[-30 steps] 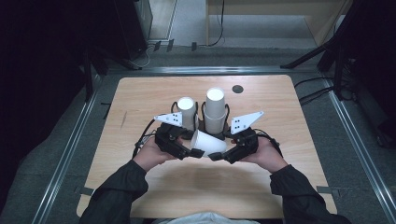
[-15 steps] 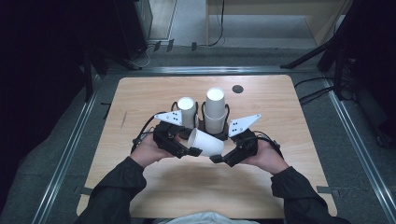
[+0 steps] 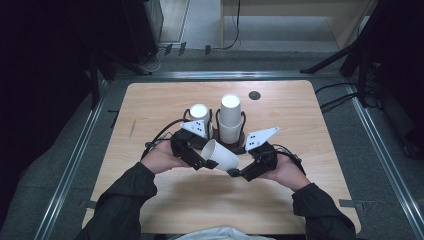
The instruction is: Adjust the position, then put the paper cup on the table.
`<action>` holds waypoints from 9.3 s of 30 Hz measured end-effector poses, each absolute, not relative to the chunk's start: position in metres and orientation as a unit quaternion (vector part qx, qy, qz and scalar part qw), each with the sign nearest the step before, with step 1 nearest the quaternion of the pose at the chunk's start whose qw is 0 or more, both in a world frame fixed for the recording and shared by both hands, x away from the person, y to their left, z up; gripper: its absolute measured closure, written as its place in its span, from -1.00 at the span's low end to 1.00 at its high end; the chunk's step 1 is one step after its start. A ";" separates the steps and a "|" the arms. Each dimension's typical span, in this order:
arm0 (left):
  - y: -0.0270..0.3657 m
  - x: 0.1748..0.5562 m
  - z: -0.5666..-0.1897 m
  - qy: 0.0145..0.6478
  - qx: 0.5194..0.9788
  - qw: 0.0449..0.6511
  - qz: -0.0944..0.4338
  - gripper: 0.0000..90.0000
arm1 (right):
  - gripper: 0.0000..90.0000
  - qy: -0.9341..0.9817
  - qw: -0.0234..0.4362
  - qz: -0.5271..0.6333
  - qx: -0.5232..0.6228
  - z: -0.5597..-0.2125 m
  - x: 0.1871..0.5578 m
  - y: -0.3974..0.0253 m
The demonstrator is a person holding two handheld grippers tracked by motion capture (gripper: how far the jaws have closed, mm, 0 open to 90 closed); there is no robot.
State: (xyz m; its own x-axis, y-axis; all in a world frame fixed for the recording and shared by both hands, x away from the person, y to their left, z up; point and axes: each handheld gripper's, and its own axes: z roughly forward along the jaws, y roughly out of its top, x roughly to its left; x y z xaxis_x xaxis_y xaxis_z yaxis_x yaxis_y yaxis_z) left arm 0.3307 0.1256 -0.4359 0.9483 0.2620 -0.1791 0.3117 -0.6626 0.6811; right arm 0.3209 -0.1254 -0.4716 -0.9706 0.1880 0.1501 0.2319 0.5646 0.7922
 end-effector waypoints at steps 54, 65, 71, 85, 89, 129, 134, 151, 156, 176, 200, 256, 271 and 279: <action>0.128 0.325 -0.443 0.171 0.884 0.434 -0.040 -0.84 | -0.30 -0.874 0.044 -0.472 -0.106 -0.478 0.326 -0.117; 0.129 0.319 -0.445 0.190 0.850 0.489 -0.049 -0.82 | -0.30 -0.864 0.060 -0.490 -0.099 -0.474 0.326 -0.114; 0.129 0.317 -0.446 0.191 0.842 0.501 -0.052 -0.68 | -0.30 -0.864 0.063 -0.491 -0.093 -0.473 0.325 -0.112; 0.129 0.315 -0.444 0.178 0.850 0.493 -0.049 -0.59 | -0.30 -0.866 0.065 -0.487 -0.092 -0.473 0.324 -0.112; 0.130 0.314 -0.444 0.175 0.855 0.486 -0.048 -0.58 | -0.30 -0.870 0.065 -0.480 -0.092 -0.473 0.322 -0.110; 0.154 0.322 -0.441 0.184 0.877 0.444 -0.018 -0.58 | -0.55 -0.896 0.020 -0.428 -0.111 -0.480 0.318 -0.120; 0.158 0.325 -0.442 0.186 0.882 0.432 -0.013 -0.58 | -0.55 -0.897 0.012 -0.425 -0.124 -0.480 0.320 -0.125; 0.170 0.328 -0.444 0.186 0.887 0.424 -0.010 -0.58 | -0.54 -0.890 -0.016 -0.430 -0.152 -0.473 0.326 -0.153; 0.179 0.329 -0.445 0.192 0.886 0.421 -0.008 -0.58 | -0.54 -0.887 -0.027 -0.431 -0.162 -0.473 0.330 -0.163; 0.221 0.336 -0.449 0.233 0.886 0.402 0.008 -0.58 | -0.55 -0.874 -0.059 -0.442 -0.194 -0.472 0.341 -0.184; 0.268 0.349 -0.456 0.328 0.857 0.394 0.055 -0.59 | -0.55 -0.876 -0.076 -0.429 -0.206 -0.476 0.345 -0.189; 0.329 0.380 -0.485 0.505 0.789 0.318 0.145 -0.61 | -0.55 -0.887 -0.070 -0.408 -0.204 -0.485 0.346 -0.183; 0.329 0.380 -0.489 0.509 0.789 0.313 0.144 -0.63 | -0.55 -0.888 -0.070 -0.408 -0.202 -0.485 0.346 -0.183; 0.330 0.381 -0.489 0.516 0.785 0.316 0.130 -0.65 | -0.55 -0.887 -0.070 -0.408 -0.203 -0.485 0.346 -0.183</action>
State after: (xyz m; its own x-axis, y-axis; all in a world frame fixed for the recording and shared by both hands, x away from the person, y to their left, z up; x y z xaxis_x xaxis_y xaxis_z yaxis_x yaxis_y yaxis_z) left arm 0.3809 0.3305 -0.4887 0.4340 0.8925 -0.1227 0.7284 -0.2675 0.6308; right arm 0.3462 -0.1826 -0.4850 -0.9078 0.4173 0.0415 0.3032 0.5849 0.7523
